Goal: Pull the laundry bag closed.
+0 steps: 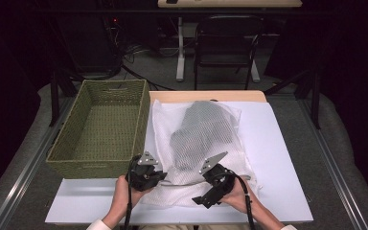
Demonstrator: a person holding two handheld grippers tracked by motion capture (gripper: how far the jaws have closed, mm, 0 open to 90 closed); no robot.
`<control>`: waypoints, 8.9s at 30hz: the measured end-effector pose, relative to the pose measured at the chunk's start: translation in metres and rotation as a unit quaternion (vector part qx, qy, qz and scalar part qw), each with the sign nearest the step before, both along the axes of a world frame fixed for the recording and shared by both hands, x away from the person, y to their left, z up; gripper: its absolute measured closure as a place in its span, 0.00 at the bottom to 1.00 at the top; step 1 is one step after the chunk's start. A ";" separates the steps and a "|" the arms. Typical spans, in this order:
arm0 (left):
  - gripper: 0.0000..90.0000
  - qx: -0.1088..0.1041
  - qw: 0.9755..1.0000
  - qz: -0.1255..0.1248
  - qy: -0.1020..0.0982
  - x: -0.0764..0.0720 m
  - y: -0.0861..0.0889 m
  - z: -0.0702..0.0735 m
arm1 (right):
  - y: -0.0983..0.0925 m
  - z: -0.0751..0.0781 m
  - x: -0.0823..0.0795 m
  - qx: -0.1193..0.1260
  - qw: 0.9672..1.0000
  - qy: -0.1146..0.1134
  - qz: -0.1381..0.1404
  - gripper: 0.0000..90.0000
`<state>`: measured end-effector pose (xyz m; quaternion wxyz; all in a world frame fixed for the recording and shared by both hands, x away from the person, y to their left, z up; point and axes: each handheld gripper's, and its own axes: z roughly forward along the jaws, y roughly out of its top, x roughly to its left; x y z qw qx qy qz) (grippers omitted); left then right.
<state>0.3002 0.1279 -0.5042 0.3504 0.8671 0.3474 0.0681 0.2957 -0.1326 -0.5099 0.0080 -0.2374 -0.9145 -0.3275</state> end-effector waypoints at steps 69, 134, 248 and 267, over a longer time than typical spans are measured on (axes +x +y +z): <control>0.88 -0.007 1.000 -0.009 0.023 -0.002 0.010 0.003 | 0.086 -0.028 0.007 0.064 0.997 -0.049 0.012 0.96; 0.98 -0.011 0.999 0.032 0.003 -0.017 0.053 -0.006 | 0.044 -0.024 0.023 -0.014 0.999 -0.038 -0.016 0.96; 0.36 0.001 0.997 0.078 0.026 -0.019 0.097 -0.017 | -0.176 -0.014 0.003 -0.054 0.966 -0.053 -0.249 0.28; 0.17 0.025 0.984 0.176 -0.002 -0.031 0.143 -0.015 | -0.193 -0.021 0.007 -0.080 0.940 -0.076 -0.323 0.05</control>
